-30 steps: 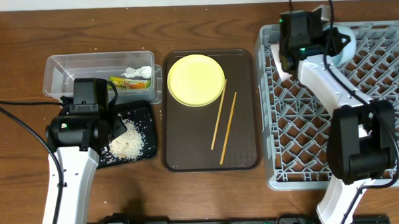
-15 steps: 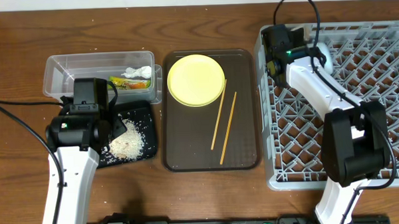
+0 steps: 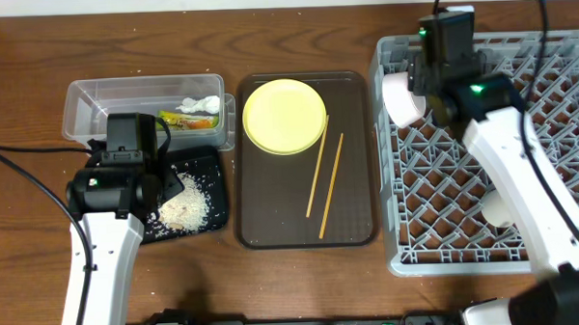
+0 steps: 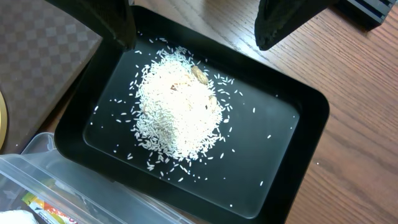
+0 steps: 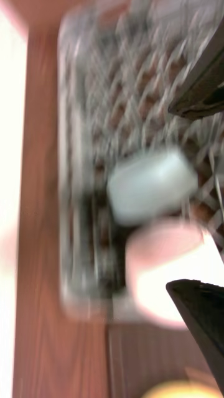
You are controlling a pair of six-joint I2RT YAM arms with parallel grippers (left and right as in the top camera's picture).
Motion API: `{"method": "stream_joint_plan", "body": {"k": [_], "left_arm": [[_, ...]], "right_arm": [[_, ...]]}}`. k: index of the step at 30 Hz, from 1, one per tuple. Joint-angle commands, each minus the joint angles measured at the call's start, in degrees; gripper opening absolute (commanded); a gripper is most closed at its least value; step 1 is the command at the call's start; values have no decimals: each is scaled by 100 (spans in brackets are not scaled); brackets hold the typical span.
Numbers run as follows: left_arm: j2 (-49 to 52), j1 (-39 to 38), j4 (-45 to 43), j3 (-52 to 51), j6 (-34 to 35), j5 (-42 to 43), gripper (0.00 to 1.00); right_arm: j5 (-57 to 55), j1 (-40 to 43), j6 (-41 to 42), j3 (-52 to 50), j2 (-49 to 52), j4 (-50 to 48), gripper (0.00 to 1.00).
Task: Sort waste into correct bins and load items into the dishwasher rack
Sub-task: 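Reach the right gripper to the wooden chopsticks and grasp one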
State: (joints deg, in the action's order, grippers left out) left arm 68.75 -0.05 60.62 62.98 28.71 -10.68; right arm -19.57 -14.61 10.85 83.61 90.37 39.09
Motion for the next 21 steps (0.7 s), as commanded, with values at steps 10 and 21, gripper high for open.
{"method": "stream_joint_plan", "body": {"k": [10,21], "left_arm": [[17,26,22,-9,74,-31,64],[17,26,22,-9,74,-31,64]], "right_arm": [[2315,-1285,1067,-22,697,1196,70],[1921,-2173,2833,-22,2175,1751,66]]}}
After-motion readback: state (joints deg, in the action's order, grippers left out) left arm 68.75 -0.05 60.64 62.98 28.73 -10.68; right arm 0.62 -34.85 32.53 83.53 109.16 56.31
